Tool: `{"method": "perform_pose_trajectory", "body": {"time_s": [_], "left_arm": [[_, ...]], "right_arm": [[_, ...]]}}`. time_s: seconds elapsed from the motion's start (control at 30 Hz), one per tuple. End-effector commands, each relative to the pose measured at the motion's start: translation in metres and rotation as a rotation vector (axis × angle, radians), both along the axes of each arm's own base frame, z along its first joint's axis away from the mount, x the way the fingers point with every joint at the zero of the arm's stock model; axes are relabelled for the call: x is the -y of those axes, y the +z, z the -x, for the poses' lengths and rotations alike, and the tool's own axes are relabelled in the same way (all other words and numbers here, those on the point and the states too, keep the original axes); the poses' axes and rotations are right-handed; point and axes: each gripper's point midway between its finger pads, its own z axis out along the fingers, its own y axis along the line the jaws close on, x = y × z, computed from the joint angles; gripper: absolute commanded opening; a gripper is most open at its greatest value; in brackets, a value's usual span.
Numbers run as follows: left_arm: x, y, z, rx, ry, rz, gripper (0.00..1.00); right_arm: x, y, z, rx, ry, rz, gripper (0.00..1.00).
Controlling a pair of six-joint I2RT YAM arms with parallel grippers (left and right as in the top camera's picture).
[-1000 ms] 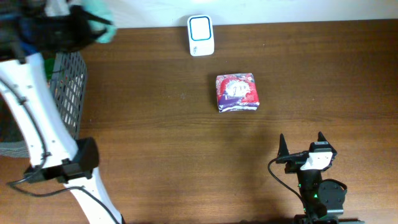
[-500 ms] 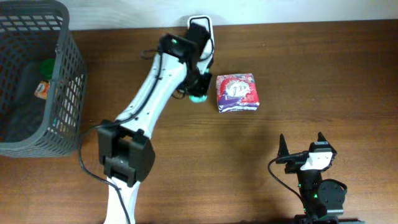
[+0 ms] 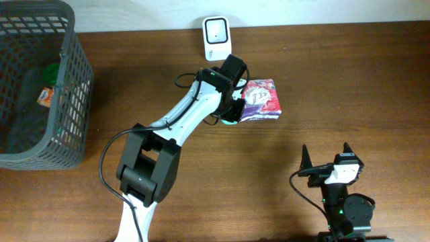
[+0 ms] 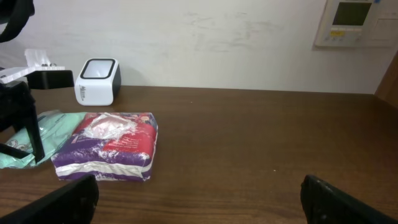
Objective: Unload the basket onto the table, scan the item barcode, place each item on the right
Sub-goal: 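Carry the green tissue wipes pack and set it beside the red pack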
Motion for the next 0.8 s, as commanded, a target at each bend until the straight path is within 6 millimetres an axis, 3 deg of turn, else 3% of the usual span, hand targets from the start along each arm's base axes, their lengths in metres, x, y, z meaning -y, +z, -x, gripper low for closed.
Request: {"method": "perform_pose_trajectory", "body": {"time_s": [0.0, 0.07, 0.17, 0.37, 0.43, 0.47, 0.5, 0.57, 0.67, 0.77], "left_arm": [[-0.012, 0.005, -0.01, 0.048, -0.016, -0.035, 0.59], [-0.015, 0.007, -0.015, 0.053, -0.005, -0.031, 0.59], [-0.022, 0.03, -0.029, 0.074, 0.041, -0.013, 0.56], [-0.043, 0.142, -0.064, 0.207, 0.123, 0.063, 0.54], [-0.068, 0.203, -0.076, 0.304, 0.179, 0.108, 0.53], [-0.084, 0.224, -0.077, 0.33, 0.225, 0.125, 0.47], [-0.095, 0.233, -0.077, 0.332, 0.266, 0.136, 0.39], [-0.096, 0.231, -0.069, 0.276, 0.265, 0.174, 0.27], [-0.074, 0.196, -0.056, 0.147, 0.218, 0.18, 0.0], [-0.042, 0.139, -0.05, 0.052, 0.159, 0.136, 0.0]], "right_arm": [[0.0, -0.003, 0.0, -0.005, -0.007, -0.006, 0.99], [0.0, -0.003, 0.0, -0.005, -0.007, -0.006, 0.99], [0.0, -0.003, 0.0, -0.005, -0.007, -0.006, 0.99], [0.0, -0.003, 0.0, -0.005, -0.007, -0.006, 0.99], [0.0, -0.003, 0.0, -0.005, -0.007, -0.006, 0.99], [0.0, -0.003, 0.0, -0.005, -0.007, -0.006, 0.99], [0.0, -0.003, 0.0, -0.005, -0.007, -0.006, 0.99], [0.0, -0.003, 0.0, -0.005, -0.007, -0.006, 0.99], [0.0, -0.003, 0.0, -0.005, -0.007, -0.006, 0.99], [0.0, -0.003, 0.0, -0.005, -0.007, -0.006, 0.99]]}}
